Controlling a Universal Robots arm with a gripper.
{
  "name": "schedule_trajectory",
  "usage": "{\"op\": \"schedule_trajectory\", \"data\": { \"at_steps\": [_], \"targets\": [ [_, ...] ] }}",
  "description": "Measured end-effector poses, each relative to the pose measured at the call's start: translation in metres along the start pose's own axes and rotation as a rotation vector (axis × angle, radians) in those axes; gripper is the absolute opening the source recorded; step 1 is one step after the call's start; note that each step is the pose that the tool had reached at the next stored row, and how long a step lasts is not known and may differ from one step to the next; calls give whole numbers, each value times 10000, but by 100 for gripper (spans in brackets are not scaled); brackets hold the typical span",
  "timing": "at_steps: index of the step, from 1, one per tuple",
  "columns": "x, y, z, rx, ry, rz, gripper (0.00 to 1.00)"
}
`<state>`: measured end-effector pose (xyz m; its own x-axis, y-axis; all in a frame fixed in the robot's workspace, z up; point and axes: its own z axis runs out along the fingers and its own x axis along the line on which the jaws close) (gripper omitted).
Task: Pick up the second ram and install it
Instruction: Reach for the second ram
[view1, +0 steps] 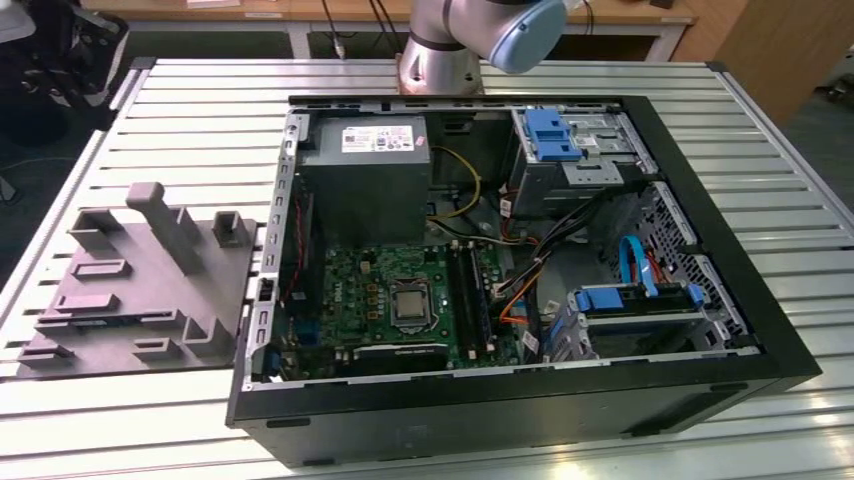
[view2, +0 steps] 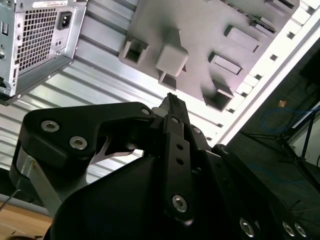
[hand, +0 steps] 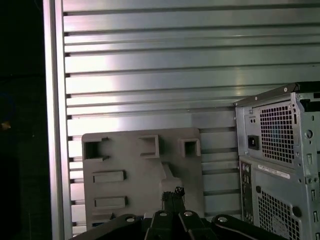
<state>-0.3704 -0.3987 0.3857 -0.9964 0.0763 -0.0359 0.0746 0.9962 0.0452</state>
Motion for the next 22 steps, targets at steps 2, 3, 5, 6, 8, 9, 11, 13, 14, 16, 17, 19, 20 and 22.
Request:
{"op": "schedule_trajectory", "data": {
  "at_steps": [2,3,5,6,8,9,11,13,14,16,17,19,20,22],
  "targets": [
    [41,-4,6,0,0,0,10],
    [61,-6,9,-1,-1,-1,10],
    [100,-9,13,0,0,0,10],
    [118,-11,16,-1,0,-1,10],
    [153,-14,19,0,0,-1,10],
    [169,-15,21,0,0,-1,10],
    [203,-18,24,0,0,-1,10],
    [237,-22,29,0,0,-1,10],
    [253,-26,33,1,1,-1,10],
    [276,-42,42,-1,0,-1,10],
    [285,-54,47,-1,0,-2,10],
    [302,-81,57,-1,0,0,10],
    [309,-95,61,0,0,-1,10],
    [324,-129,72,0,1,0,10]
  ]
}}
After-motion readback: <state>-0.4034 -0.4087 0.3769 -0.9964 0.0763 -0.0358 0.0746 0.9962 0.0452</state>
